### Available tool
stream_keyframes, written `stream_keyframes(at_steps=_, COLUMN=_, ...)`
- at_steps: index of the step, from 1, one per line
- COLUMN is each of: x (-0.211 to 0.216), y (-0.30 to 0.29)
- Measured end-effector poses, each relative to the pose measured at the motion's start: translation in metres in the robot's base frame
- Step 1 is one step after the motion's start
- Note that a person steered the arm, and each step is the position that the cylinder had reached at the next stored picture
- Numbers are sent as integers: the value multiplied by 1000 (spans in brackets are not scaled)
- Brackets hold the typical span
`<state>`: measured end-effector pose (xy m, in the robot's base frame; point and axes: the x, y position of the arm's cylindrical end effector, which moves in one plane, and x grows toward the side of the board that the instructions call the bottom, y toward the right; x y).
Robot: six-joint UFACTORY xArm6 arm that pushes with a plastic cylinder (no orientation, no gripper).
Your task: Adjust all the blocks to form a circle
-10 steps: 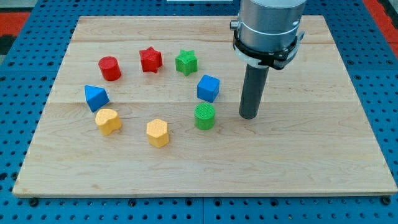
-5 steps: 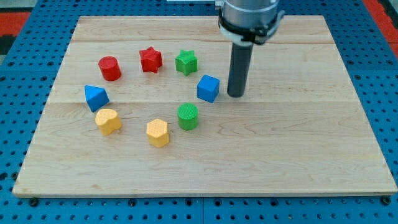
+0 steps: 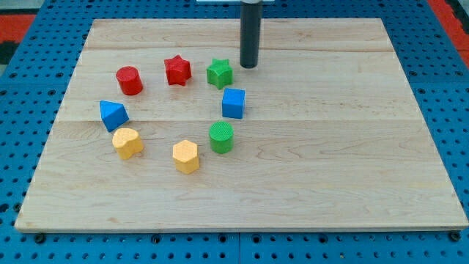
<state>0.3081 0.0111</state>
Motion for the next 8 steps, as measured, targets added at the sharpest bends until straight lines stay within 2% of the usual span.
stream_keyframes(at_steps=1, x=13, y=-34)
stream_keyframes(at_steps=2, x=14, y=-37)
stream_keyframes(at_steps=3, x=-7, y=-54)
stream_keyframes(at_steps=6, x=-2, y=-120)
stream_keyframes(at_steps=8, x=-21, y=-169)
